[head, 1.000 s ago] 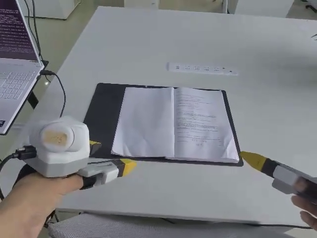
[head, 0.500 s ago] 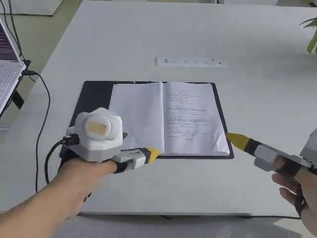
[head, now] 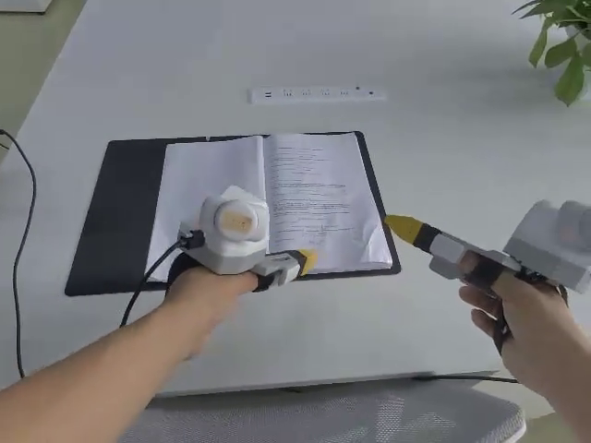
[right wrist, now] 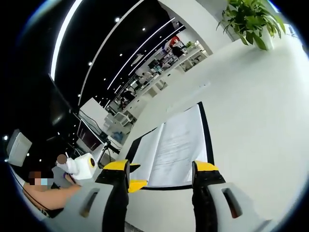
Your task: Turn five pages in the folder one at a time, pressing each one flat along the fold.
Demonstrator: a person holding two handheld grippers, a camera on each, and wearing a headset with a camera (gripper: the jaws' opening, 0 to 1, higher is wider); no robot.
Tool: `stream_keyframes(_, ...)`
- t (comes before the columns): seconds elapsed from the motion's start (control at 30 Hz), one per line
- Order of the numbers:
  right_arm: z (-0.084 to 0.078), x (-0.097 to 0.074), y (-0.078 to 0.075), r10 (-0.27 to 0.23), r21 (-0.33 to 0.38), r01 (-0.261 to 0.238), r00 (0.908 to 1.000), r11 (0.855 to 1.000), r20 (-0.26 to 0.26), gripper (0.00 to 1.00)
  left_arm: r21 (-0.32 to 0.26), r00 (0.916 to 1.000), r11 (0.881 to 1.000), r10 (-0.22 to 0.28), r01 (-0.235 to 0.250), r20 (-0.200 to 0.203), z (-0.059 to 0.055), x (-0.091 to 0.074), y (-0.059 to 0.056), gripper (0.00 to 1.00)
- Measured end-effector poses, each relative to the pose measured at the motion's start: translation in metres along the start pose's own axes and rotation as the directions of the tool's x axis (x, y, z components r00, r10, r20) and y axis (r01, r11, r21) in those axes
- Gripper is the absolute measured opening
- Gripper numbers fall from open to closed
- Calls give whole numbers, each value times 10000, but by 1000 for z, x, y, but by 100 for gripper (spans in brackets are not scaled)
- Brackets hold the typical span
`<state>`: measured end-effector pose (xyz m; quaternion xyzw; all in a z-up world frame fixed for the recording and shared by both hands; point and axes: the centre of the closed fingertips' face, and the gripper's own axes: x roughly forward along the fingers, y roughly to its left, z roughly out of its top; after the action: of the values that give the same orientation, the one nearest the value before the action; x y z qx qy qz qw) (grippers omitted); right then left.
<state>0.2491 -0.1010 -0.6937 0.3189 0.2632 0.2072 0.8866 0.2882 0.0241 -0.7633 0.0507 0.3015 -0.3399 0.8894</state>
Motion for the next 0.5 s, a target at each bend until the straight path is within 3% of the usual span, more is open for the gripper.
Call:
stream_keyframes(0.23, -1, 11, -13, -27, 297, 25, 10000, 9996, 72, 50, 307, 9999, 9995, -73, 70, 102, 0, 30, -18, 55)
stream_keyframes(0.5, -5, 21, -25, -60, 419, 65, 9999, 9991, -120, 49, 404, 9999, 9991, 90, -96, 146, 1, 54, -25, 57)
